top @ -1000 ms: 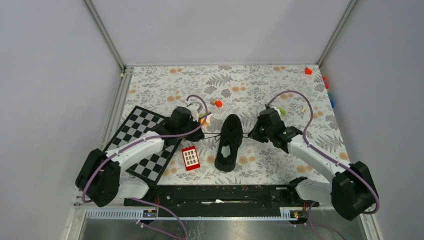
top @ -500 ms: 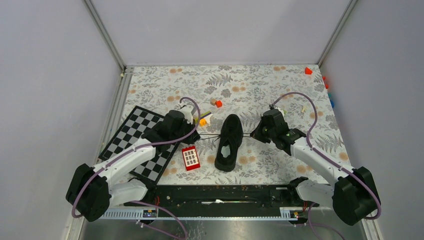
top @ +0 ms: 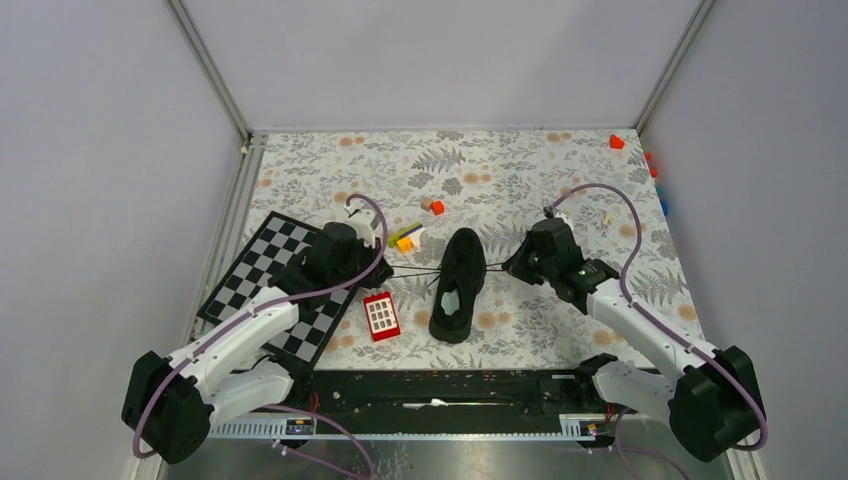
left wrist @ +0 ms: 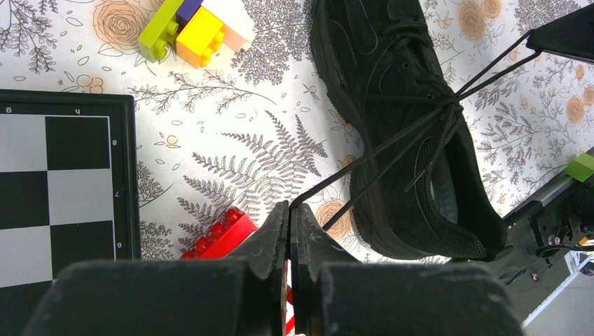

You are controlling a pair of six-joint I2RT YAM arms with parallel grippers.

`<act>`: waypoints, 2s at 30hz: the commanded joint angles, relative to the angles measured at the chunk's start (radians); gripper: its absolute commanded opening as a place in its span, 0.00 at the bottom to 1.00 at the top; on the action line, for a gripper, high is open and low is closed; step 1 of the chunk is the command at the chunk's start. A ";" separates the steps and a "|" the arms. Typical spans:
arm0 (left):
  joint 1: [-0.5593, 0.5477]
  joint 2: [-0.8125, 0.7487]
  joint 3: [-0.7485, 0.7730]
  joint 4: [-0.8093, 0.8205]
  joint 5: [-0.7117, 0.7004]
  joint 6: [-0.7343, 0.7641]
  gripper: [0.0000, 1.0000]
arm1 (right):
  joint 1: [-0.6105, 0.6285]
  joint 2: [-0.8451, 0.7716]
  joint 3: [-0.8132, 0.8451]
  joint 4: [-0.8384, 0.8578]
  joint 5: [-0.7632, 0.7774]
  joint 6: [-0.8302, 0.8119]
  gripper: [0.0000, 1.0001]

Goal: Tie the shoes
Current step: Tie the shoelace on the shoe.

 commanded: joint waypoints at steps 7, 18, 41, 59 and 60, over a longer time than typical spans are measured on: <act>0.038 -0.043 0.024 -0.096 -0.055 0.025 0.00 | -0.038 -0.055 0.041 -0.090 0.098 -0.034 0.00; 0.041 0.016 -0.037 -0.101 -0.085 -0.031 0.00 | -0.038 -0.045 -0.045 -0.082 0.121 -0.023 0.00; 0.052 0.029 0.012 -0.081 -0.044 -0.014 0.00 | -0.044 -0.025 -0.025 -0.053 0.120 -0.065 0.00; 0.047 0.084 0.119 -0.032 0.042 0.053 0.00 | -0.067 -0.027 0.029 -0.019 0.030 -0.108 0.00; 0.044 0.094 0.137 -0.028 0.049 0.057 0.00 | -0.067 -0.024 0.038 -0.017 0.019 -0.109 0.00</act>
